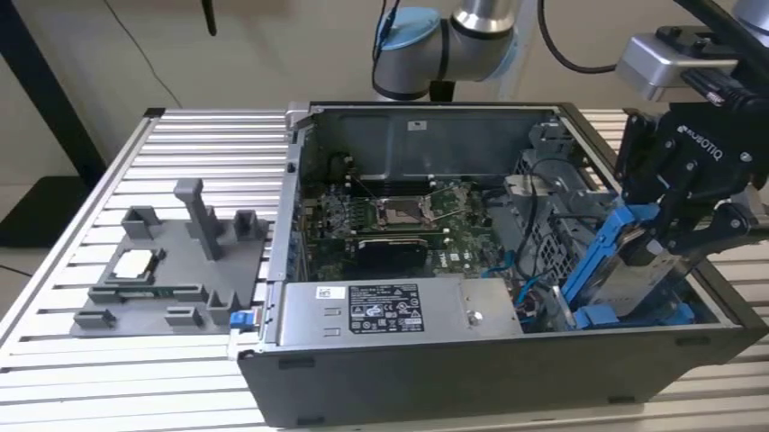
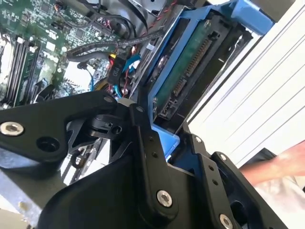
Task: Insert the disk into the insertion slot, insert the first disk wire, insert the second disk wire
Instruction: 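Insert the disk into the insertion slot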
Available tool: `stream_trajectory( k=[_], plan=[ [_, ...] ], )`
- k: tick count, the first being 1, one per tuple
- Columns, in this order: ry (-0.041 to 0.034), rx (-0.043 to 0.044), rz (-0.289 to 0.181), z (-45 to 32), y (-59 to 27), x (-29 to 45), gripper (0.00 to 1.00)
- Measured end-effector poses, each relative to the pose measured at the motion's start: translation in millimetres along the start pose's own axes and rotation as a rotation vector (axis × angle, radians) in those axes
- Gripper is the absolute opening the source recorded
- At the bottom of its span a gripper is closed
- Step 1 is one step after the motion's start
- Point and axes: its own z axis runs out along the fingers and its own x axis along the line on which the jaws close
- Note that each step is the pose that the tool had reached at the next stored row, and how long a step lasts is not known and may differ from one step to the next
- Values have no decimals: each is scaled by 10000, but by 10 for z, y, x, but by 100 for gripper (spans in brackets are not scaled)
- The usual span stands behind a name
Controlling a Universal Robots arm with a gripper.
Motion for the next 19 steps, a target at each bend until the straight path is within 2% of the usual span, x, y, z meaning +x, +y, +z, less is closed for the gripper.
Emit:
stream_trajectory(
  k=[3, 4, 6, 7, 8, 10, 11, 12, 19],
  plan=[
    [-27, -2, 34, 5, 3, 0, 42],
    [-30, -2, 54, 7, 5, 1, 48],
    [-37, -2, 112, 10, 12, 1, 48],
    [-43, -1, 145, 13, 15, 1, 55],
    [-47, 0, 183, 14, 18, 1, 51],
    [-52, 2, 259, 18, 24, 2, 38],
    [-55, 4, 295, 19, 27, 2, 38],
    [-58, 3, 322, 20, 29, 2, 33],
    [-73, 1, 396, 14, 38, 1, 34]
  ],
)
